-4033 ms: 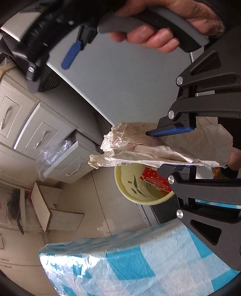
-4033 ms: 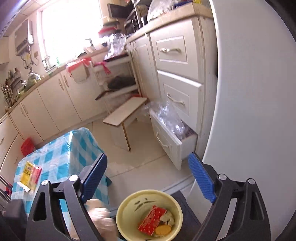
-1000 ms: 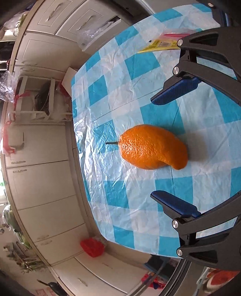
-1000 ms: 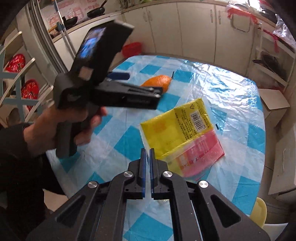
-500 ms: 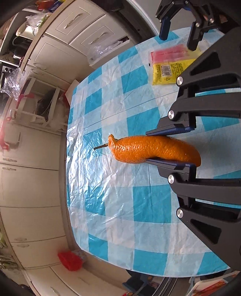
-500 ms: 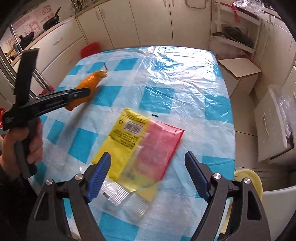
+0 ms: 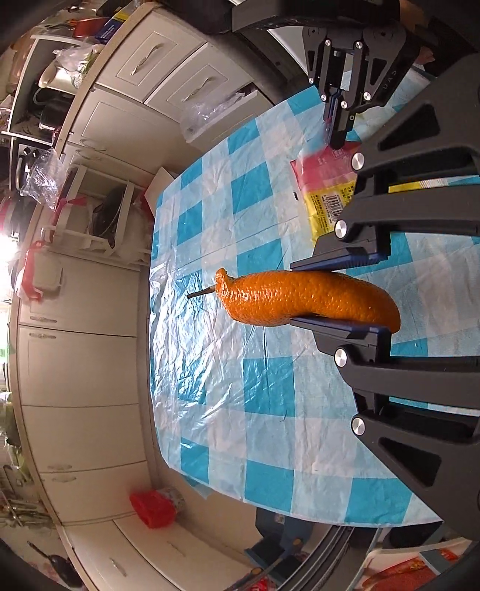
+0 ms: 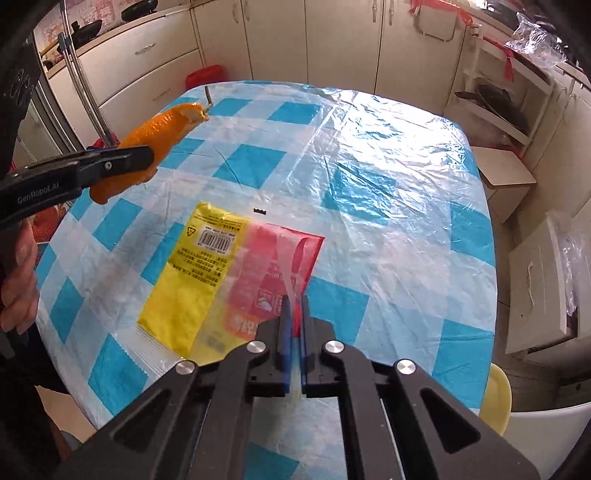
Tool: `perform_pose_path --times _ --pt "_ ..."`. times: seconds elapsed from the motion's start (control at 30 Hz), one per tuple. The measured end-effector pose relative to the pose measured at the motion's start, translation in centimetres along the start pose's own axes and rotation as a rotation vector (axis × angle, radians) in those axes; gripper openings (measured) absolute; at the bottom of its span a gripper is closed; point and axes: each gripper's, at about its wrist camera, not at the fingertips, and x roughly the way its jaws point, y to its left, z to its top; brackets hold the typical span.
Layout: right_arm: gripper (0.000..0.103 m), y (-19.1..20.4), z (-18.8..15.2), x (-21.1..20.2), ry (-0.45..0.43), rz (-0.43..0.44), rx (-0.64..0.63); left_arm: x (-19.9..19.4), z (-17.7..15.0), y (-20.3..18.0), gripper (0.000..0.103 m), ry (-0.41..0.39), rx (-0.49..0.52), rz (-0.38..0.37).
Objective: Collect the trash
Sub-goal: 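Carry the peel and yellow bag to the yellow bucket and release both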
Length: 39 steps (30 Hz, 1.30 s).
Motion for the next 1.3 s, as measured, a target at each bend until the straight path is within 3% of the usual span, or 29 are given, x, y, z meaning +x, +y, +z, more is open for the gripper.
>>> perform_pose_path --times 0.6,0.8,0.97,1.17,1.3 --pt "0.004 -3.4 -0.6 -6.0 -0.149 -0.027 0.078 -1.9 -0.1 -2.8 0.022 -0.059 0.036 -0.039" --pt "0.004 -6.8 -2.5 -9.4 -0.202 -0.087 0.139 -2.6 -0.2 -6.8 0.022 -0.076 0.084 -0.099" --pt "0.004 -11.5 -5.4 -12.6 -0.227 -0.216 0.213 -3.2 -0.6 -12.6 0.022 -0.083 0.129 -0.2" --pt "0.004 -17.8 -10.7 -13.0 -0.121 -0.441 0.316 -2.8 -2.1 -21.1 0.022 -0.049 0.196 -0.322" --pt "0.004 -20.9 -14.1 -9.7 0.023 -0.486 0.351 -2.3 -3.8 -26.5 0.022 -0.013 0.254 -0.377"
